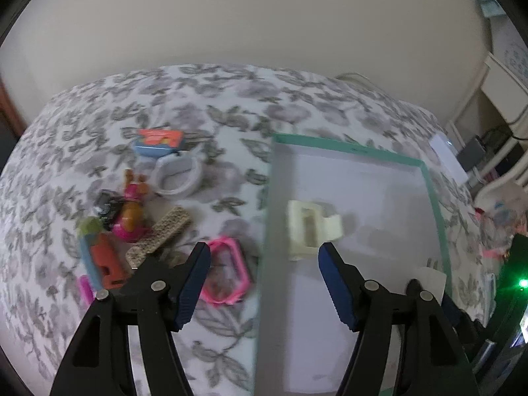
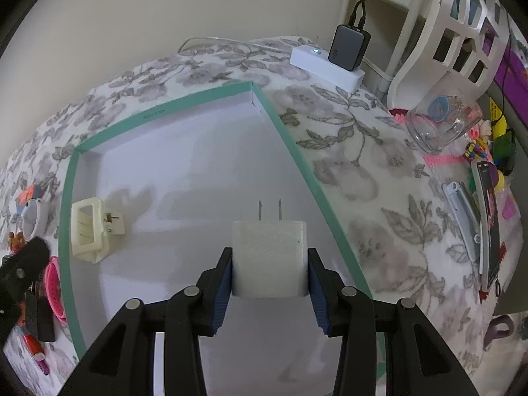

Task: Organize rigid objects
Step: 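Release the hair clip with left tool while right tool releases charger in tray, then move both tools back over the item cluster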

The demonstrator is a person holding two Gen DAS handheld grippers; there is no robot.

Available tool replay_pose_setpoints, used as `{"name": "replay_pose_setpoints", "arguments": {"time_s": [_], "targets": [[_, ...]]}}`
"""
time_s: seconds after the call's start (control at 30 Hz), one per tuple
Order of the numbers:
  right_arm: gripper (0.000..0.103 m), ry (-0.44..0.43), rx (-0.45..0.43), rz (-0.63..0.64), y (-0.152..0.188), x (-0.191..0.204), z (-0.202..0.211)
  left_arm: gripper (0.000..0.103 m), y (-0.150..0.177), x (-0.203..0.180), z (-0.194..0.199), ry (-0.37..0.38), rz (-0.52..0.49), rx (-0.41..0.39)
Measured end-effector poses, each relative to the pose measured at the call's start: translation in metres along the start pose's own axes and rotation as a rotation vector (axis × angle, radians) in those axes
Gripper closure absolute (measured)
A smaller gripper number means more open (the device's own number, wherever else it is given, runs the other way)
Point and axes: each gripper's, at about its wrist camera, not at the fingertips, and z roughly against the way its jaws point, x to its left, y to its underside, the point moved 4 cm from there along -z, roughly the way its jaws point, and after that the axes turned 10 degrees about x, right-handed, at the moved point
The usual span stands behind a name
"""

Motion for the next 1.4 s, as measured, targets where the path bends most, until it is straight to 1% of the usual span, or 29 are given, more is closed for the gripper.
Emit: {"name": "replay_pose_setpoints", "arguments": {"time_s": [0.03, 0.07, 0.13, 0.2, 0.33, 0.4, 0.43, 0.47, 0.5, 0.6, 0.67, 0.7, 0.77, 0.83, 1.0, 1.07, 1.2, 1.3, 1.4], "targets": [[0.057, 0.006, -0.009, 0.004, 0.000, 0.000, 0.002, 0.032, 0.000, 0.005, 0.001, -0.010, 0.007, -0.004], [0.057, 0.008, -0.018, 0.007, -0.001, 0.000, 0.003, 0.027, -0.001, 0.009, 0.003, -0.018, 0.013, -0.008], [0.057, 0.007, -0.033, 0.016, -0.001, 0.002, 0.006, 0.023, -0.001, 0.019, 0.005, -0.036, 0.031, -0.015], [0.057, 0.014, -0.045, 0.029, -0.002, 0.005, 0.010, 0.023, -0.003, 0.030, 0.007, -0.058, 0.062, -0.011], [0.056, 0.019, -0.091, 0.058, -0.003, 0.012, 0.023, 0.022, -0.005, 0.060, 0.010, -0.092, 0.168, 0.000], [0.046, -0.005, -0.116, 0.078, -0.003, 0.019, 0.031, 0.020, -0.005, 0.076, 0.012, -0.119, 0.217, 0.010], [0.036, -0.021, -0.131, 0.091, -0.003, 0.023, 0.036, 0.016, -0.005, 0.085, 0.013, -0.132, 0.245, 0.016], [0.034, -0.027, -0.142, 0.103, -0.002, 0.027, 0.039, 0.010, -0.004, 0.093, 0.014, -0.141, 0.267, 0.021], [0.034, -0.030, -0.149, 0.119, -0.002, 0.031, 0.041, 0.008, -0.003, 0.101, 0.014, -0.145, 0.291, 0.023], [0.031, -0.045, -0.182, 0.171, 0.001, 0.047, 0.050, 0.007, -0.001, 0.126, 0.016, -0.153, 0.362, 0.034], [0.020, -0.069, -0.197, 0.194, 0.003, 0.055, 0.055, 0.007, 0.001, 0.139, 0.017, -0.141, 0.409, 0.041], [0.017, -0.083, -0.202, 0.208, 0.005, 0.060, 0.057, 0.006, 0.002, 0.144, 0.017, -0.136, 0.427, 0.044], [0.007, -0.100, -0.205, 0.229, 0.008, 0.068, 0.059, 0.006, 0.004, 0.156, 0.018, -0.126, 0.466, 0.050], [0.000, -0.125, -0.203, 0.246, 0.011, 0.077, 0.061, 0.006, 0.006, 0.166, 0.017, -0.124, 0.490, 0.056], [0.000, -0.197, -0.163, 0.261, 0.018, 0.091, 0.059, 0.005, 0.008, 0.185, 0.020, -0.154, 0.513, 0.058], [0.000, -0.212, -0.155, 0.268, 0.020, 0.096, 0.059, 0.005, 0.008, 0.191, 0.024, -0.175, 0.511, 0.056], [0.000, -0.273, -0.117, 0.284, 0.025, 0.109, 0.057, 0.005, 0.011, 0.203, 0.028, -0.175, 0.525, 0.062], [0.000, -0.321, -0.082, 0.299, 0.029, 0.120, 0.055, 0.005, 0.015, 0.209, 0.024, -0.179, 0.525, 0.094], [0.000, -0.342, -0.061, 0.336, 0.037, 0.134, 0.054, 0.005, 0.022, 0.214, 0.014, -0.182, 0.526, 0.141]]}}
